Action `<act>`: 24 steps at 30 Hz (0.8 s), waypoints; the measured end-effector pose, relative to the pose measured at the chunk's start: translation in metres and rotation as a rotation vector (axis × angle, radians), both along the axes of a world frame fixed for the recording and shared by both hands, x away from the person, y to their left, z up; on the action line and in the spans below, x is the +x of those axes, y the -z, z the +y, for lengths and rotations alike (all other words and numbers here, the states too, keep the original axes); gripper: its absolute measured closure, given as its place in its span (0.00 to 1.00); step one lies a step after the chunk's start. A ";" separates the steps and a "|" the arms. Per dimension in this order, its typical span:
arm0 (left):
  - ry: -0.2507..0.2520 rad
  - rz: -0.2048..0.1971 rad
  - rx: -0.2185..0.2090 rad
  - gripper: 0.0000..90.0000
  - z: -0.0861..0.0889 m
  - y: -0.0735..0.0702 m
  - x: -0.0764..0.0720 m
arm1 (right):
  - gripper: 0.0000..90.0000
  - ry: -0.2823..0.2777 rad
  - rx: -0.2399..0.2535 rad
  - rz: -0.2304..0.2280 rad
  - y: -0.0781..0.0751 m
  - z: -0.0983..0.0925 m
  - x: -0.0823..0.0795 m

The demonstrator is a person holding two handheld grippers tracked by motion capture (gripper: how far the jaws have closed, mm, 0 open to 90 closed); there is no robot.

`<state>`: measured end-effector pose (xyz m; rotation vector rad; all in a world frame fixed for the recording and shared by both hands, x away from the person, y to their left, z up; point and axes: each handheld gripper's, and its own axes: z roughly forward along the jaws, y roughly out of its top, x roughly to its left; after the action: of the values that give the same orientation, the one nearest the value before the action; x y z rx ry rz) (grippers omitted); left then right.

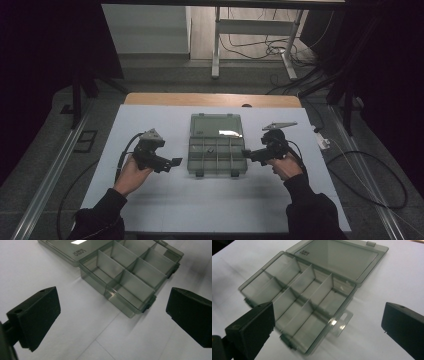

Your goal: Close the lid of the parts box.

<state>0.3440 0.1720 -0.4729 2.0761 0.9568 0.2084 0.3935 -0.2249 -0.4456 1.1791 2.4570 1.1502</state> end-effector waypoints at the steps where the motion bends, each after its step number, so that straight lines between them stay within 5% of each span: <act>1: -0.004 0.002 -0.001 0.00 -0.001 0.000 0.002 | 0.00 0.004 -0.002 -0.002 0.001 0.001 0.004; 7: -0.018 -0.023 -0.012 0.01 -0.003 -0.002 0.012 | 0.00 0.026 -0.036 0.004 0.004 0.007 0.020; 16: -0.008 0.018 -0.036 0.00 -0.008 0.003 0.029 | 0.01 0.026 -0.059 0.001 0.008 0.016 0.039; 24: -0.011 0.004 0.010 0.01 -0.016 0.007 0.044 | 0.01 0.044 -0.072 0.012 0.010 0.024 0.056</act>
<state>0.3880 0.1562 -0.4795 2.0811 0.9711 0.2153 0.4496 -0.2008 -0.4554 1.2163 2.4467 1.0374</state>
